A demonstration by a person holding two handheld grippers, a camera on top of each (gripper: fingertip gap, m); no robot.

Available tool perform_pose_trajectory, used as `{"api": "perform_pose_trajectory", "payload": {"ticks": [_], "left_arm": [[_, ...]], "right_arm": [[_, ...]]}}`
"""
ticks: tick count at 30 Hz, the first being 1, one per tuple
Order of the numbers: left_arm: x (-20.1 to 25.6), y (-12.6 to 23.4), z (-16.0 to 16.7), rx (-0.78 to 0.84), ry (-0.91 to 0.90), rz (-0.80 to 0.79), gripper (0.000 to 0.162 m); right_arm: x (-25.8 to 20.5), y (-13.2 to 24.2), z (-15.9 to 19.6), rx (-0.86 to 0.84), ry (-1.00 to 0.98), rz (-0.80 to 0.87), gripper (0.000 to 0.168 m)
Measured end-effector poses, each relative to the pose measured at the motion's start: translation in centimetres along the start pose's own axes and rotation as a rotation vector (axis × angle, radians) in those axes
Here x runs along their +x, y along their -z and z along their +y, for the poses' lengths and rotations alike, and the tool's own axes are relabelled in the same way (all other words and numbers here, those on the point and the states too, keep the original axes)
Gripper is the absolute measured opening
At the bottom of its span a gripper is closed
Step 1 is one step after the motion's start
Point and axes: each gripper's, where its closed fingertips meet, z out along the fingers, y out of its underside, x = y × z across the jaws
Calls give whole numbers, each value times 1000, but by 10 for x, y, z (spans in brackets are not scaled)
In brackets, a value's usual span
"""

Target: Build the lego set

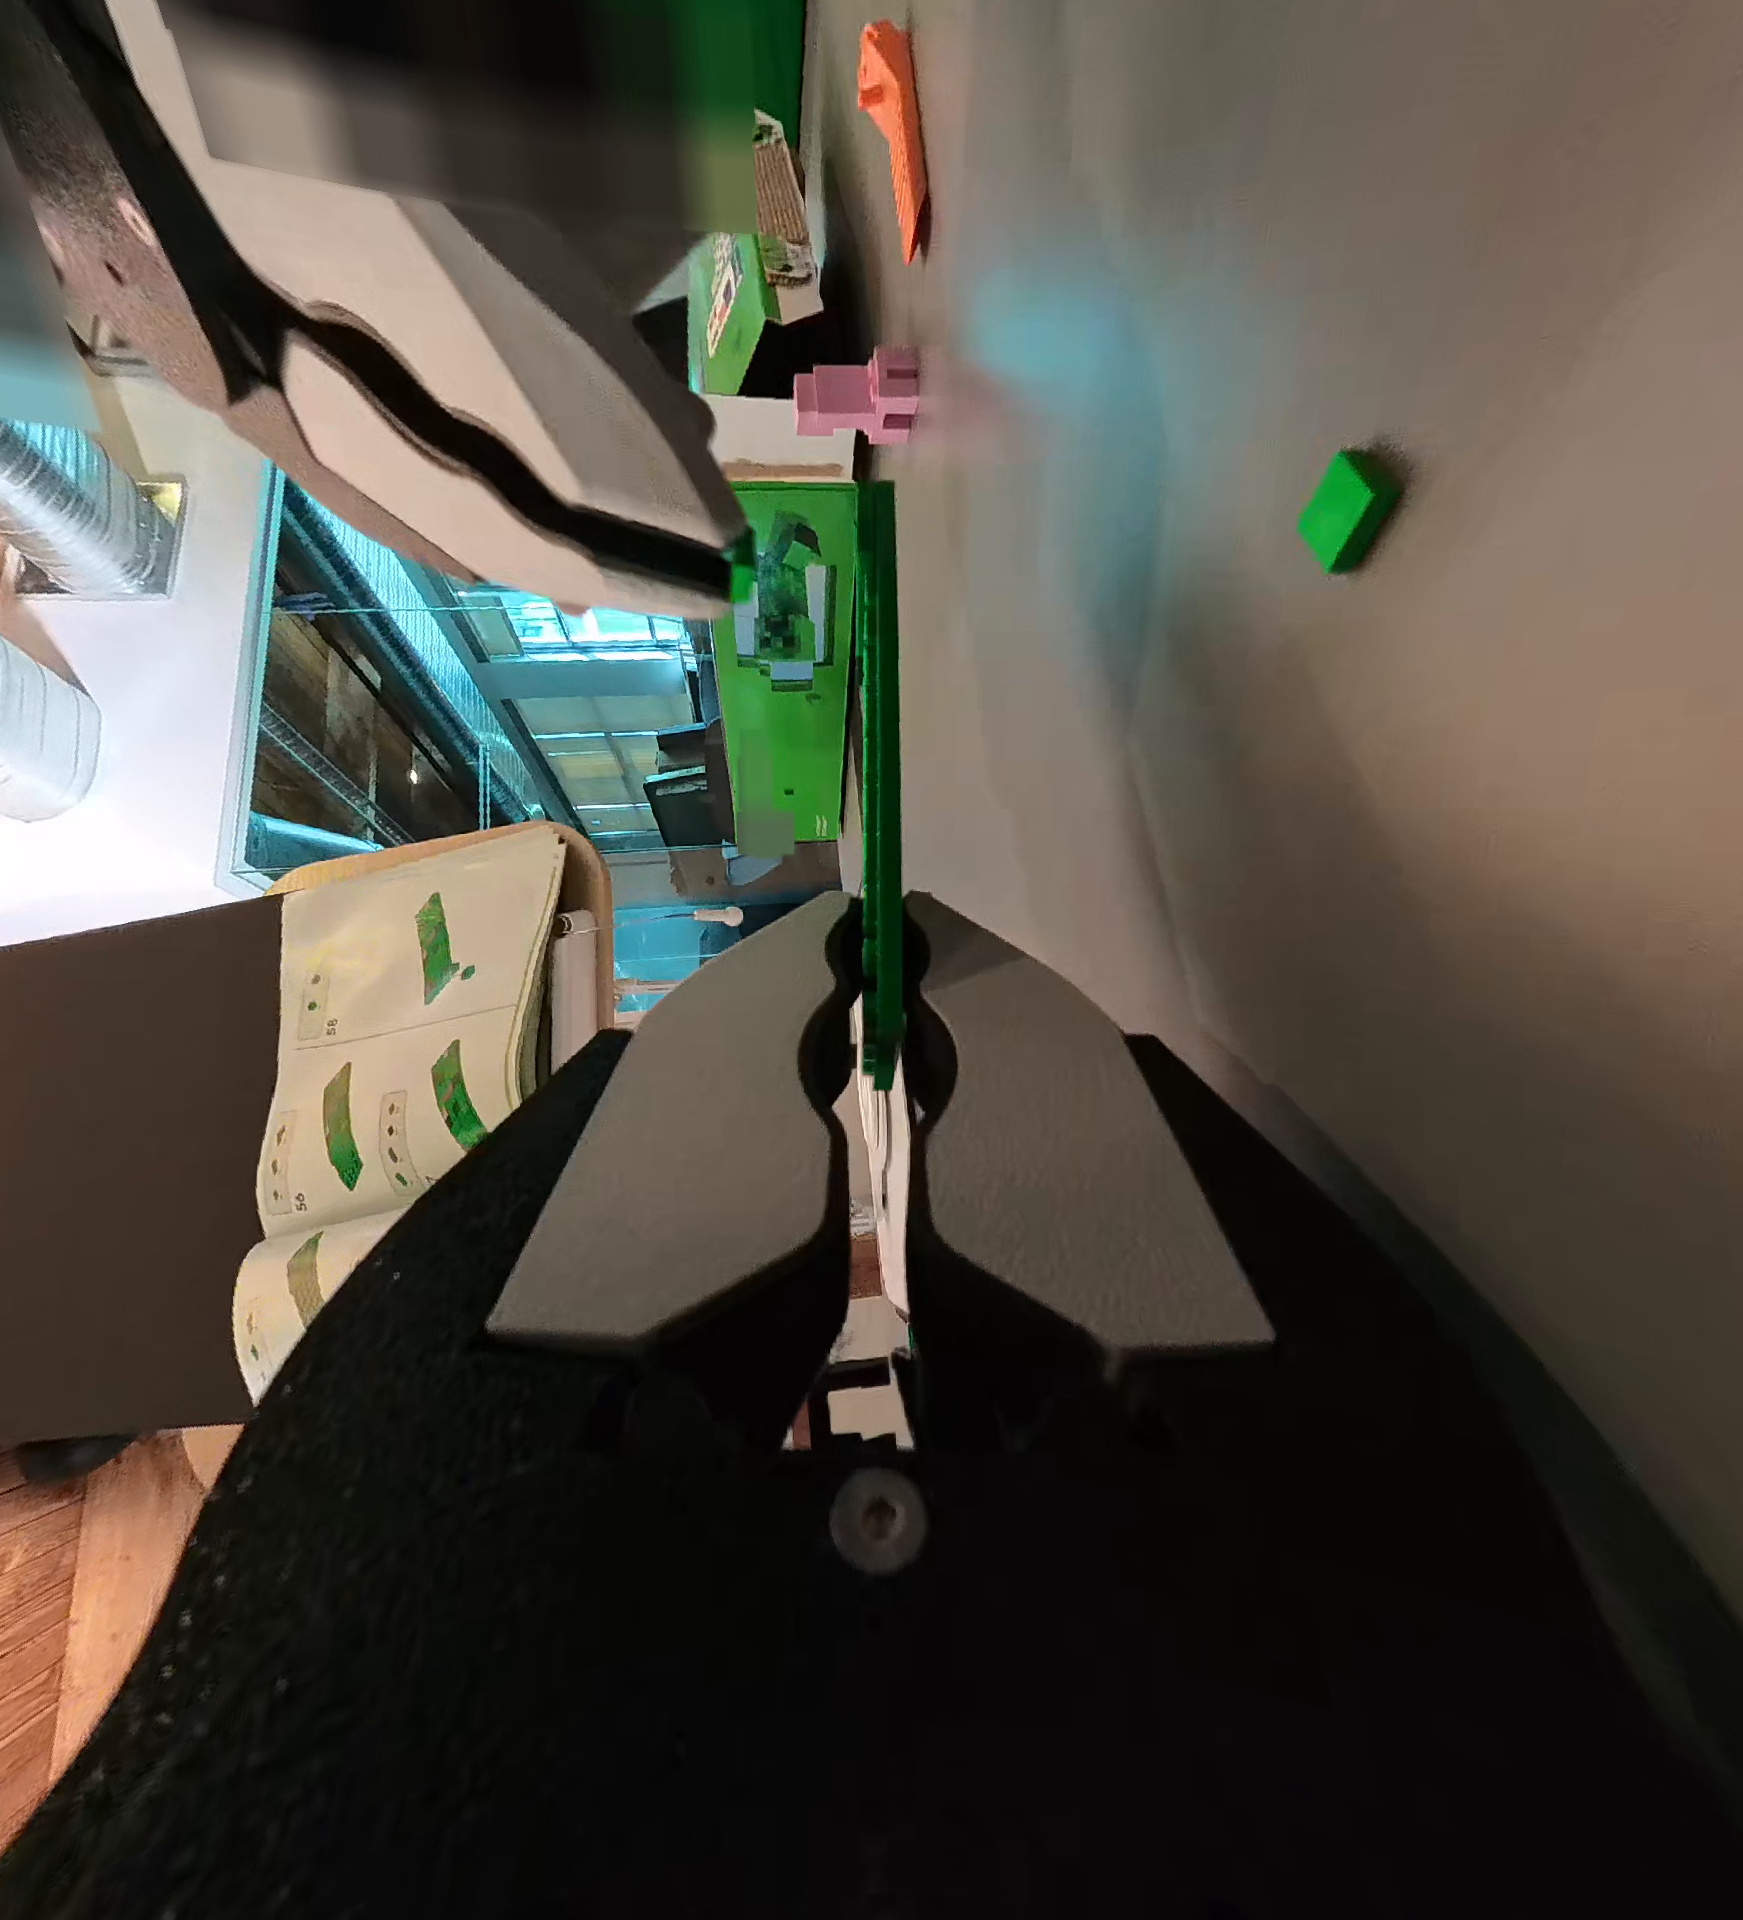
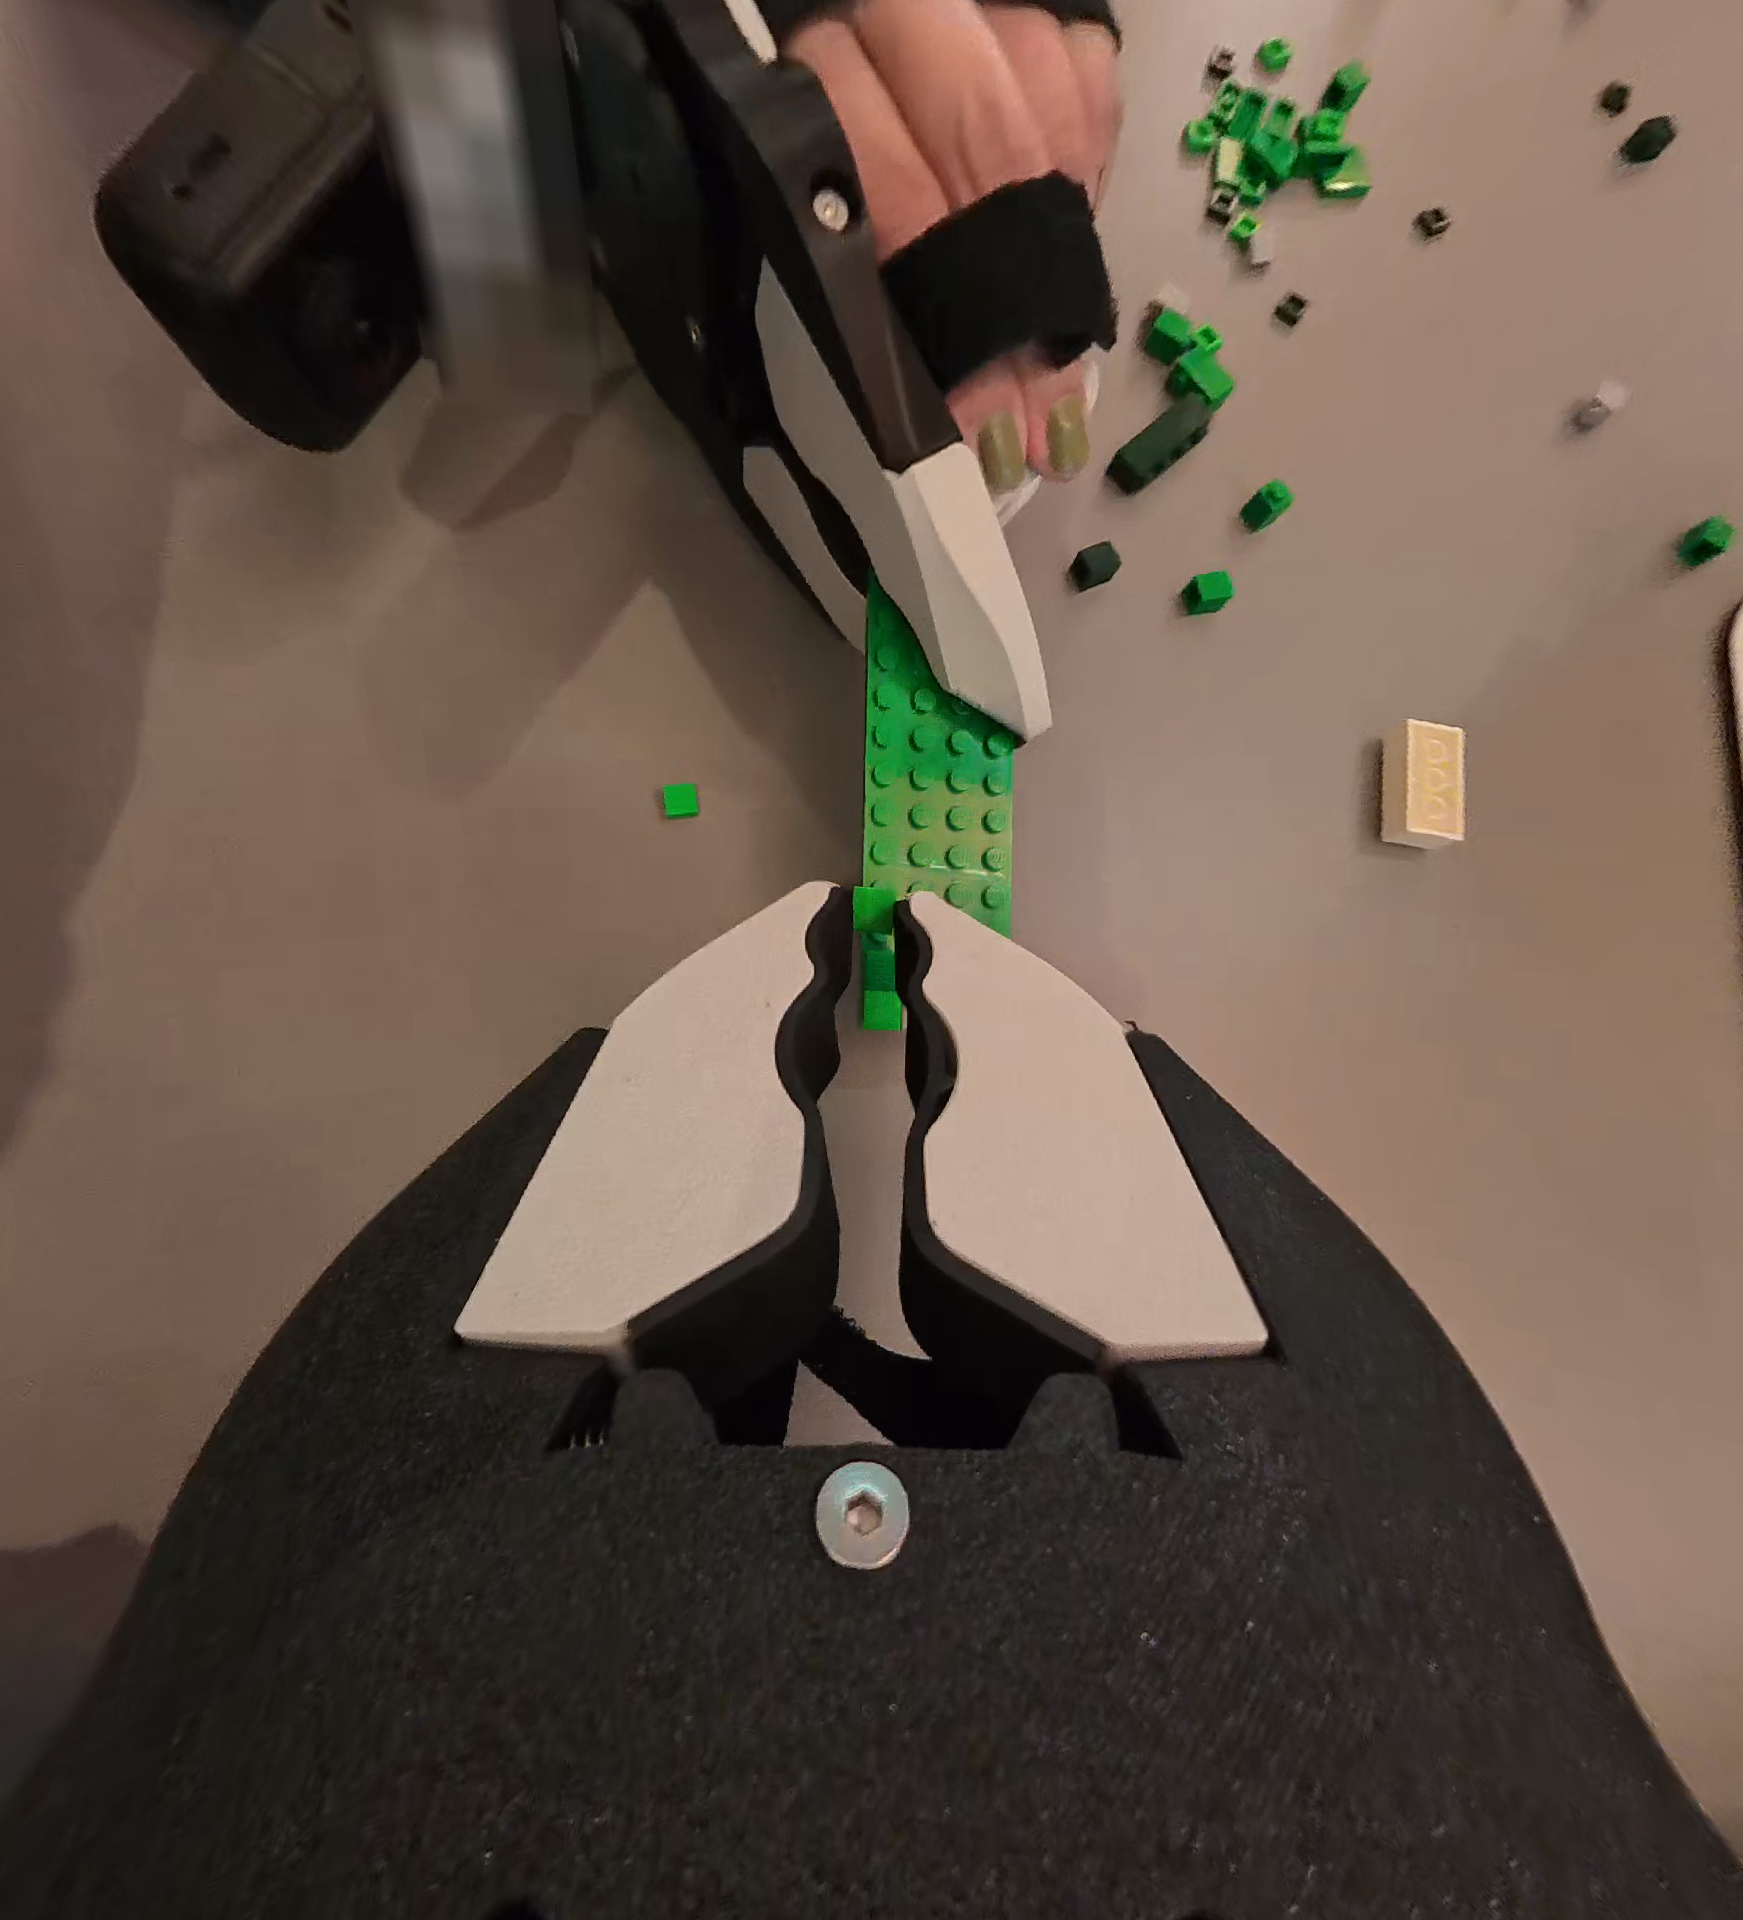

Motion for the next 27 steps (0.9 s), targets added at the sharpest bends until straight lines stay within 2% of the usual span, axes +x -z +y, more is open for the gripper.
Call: {"api": "perform_pose_trajectory", "payload": {"ticks": [4,23,27], "left_arm": [[0,1,-3,10,0,-2,4],[0,4,-6,31,9,-4,4],[2,4,-6,30,16,12,4]], "right_arm": [[-2,-9,6,-25,-22,-57,7],[-5,-11,11,-42,-21,-74,8],[-5,-9,12,-45,-18,-66,14]]}}
